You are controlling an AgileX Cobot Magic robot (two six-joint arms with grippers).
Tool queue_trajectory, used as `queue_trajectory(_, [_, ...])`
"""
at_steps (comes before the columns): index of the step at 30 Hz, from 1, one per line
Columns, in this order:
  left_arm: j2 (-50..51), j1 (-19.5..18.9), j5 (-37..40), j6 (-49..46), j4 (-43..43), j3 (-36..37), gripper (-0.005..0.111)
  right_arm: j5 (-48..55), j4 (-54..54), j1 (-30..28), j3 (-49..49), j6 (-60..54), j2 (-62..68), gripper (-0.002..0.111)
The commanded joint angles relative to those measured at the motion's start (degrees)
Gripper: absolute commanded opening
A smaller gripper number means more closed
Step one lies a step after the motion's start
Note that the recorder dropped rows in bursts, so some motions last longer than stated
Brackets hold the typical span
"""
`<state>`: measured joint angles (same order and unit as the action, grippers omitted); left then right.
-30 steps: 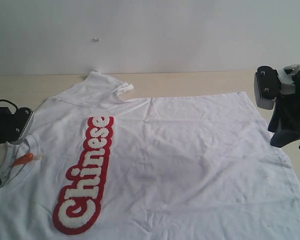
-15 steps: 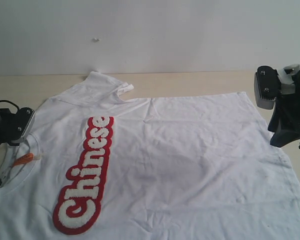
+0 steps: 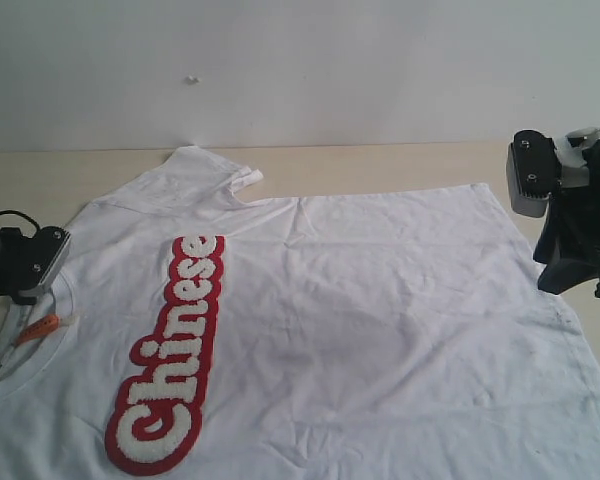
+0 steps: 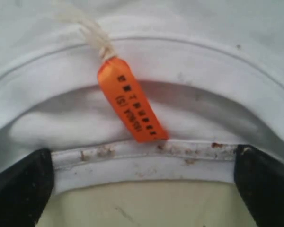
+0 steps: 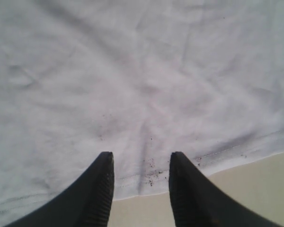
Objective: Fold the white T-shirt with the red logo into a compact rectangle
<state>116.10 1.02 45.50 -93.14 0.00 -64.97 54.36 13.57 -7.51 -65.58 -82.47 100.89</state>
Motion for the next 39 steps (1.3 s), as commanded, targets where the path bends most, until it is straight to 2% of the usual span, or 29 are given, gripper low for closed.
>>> queue_trajectory(1, [3.51, -0.06, -6.61, 0.45, 3.44, 2.41, 0.105, 0.8, 1.48, -0.16, 0.26, -0.74, -0.07, 0.039])
queue_trajectory(4, [3.51, -0.06, -7.46, 0.45, 3.44, 2.41, 0.105, 3.63, 1.38, -0.16, 0.26, -4.92, 0.5, 0.039])
queue_trajectory(8, [3.51, -0.06, -7.46, 0.45, 3.44, 2.41, 0.105, 2.57, -0.85, -0.16, 0.66, -4.67, 1.83, 0.04])
queue_trajectory(10, [3.51, -0.06, -7.46, 0.45, 3.44, 2.41, 0.105, 2.21, -3.11, -0.16, 1.28, -4.34, 2.35, 0.047])
queue_trajectory(14, [3.51, -0.06, -7.46, 0.45, 3.44, 2.41, 0.105, -2.6, -8.27, -0.16, 2.84, 2.24, 3.71, 0.076])
queue_trajectory(17, [3.51, -0.06, -7.46, 0.45, 3.44, 2.41, 0.105, -3.94, -8.82, -0.16, 3.62, 3.5, 5.01, 0.087])
queue_trajectory(22, [3.51, -0.06, -7.46, 0.45, 3.44, 2.41, 0.105, -8.13, -7.79, -0.16, 4.02, 2.27, 6.12, 0.086])
queue_trajectory(24, [3.51, -0.06, -7.46, 0.45, 3.44, 2.41, 0.105, -15.28, -10.79, -0.16, 4.02, -0.71, 6.12, 0.086])
queue_trajectory(26, [3.51, -0.06, -7.46, 0.45, 3.44, 2.41, 0.105, -19.97, -13.05, -0.16, 4.02, 2.94, 6.0, 0.086])
queue_trajectory(32, [3.51, -0.06, -7.46, 0.45, 3.44, 2.41, 0.105, -21.5, -9.22, -0.16, 4.02, 6.08, 5.77, 0.086])
queue_trajectory(39, [3.51, -0.06, -7.55, 0.45, 3.44, 2.41, 0.105, -20.79, -9.45, -0.16, 4.02, 1.52, 5.05, 0.086])
